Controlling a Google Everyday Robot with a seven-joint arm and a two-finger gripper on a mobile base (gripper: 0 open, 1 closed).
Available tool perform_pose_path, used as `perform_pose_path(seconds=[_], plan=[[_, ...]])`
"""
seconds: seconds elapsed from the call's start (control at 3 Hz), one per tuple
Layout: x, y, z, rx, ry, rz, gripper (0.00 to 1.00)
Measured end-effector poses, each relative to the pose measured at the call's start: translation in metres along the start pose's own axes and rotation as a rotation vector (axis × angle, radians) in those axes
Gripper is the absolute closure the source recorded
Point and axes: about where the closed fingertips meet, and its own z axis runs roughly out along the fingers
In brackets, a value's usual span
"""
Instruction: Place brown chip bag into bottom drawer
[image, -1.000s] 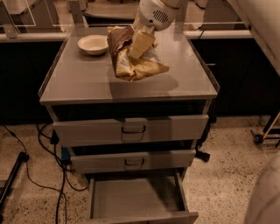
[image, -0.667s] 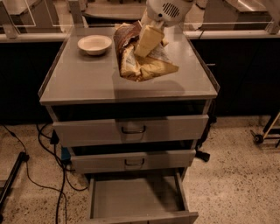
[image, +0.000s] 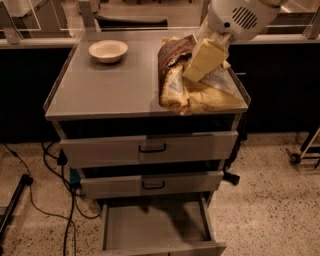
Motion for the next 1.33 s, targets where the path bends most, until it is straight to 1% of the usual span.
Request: perform_pose_path(seconds=[0.33, 0.67, 1.0, 1.33], plan=[[0.009, 0.039, -0.019, -0.031, 0.018, 0.044, 1.0], [0.008, 0.039, -0.018, -0.029, 0.023, 0.042, 1.0], [0.013, 0.041, -0.012, -0.034, 0.046, 0.047, 1.0], [0.038, 0.059, 0.01, -0.061, 0.069, 0.12, 1.0]])
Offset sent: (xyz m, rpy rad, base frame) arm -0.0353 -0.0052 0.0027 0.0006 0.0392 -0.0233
